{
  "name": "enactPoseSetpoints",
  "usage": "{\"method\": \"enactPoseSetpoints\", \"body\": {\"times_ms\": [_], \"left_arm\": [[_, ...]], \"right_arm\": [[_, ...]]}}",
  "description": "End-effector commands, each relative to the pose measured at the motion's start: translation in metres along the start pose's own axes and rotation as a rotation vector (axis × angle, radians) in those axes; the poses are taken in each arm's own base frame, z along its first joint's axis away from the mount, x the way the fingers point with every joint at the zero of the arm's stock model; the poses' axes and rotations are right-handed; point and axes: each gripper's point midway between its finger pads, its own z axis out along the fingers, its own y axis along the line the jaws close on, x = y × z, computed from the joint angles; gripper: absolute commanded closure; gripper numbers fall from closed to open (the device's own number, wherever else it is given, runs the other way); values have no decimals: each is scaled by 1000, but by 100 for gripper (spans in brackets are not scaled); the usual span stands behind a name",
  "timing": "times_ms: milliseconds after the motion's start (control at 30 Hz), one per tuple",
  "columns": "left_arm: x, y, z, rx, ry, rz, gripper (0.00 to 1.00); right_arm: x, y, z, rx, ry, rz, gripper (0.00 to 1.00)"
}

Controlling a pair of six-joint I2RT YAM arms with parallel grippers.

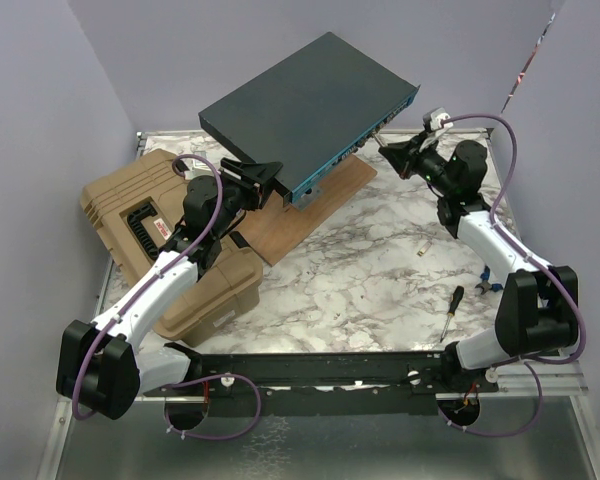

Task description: Insert the plug into the switch port

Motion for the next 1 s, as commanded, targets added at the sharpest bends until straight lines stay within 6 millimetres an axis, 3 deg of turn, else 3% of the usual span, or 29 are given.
{"method": "enactPoseSetpoints", "body": {"times_ms": [0,967], "left_arm": [[-14,21,-11,-95,-67,10,100],[-14,17,-13,-87,-68,10,100]], "right_arm": [[-17,-8,-7,54,-52,-45,100],[-22,8,1,-34,-52,-46,100]]}}
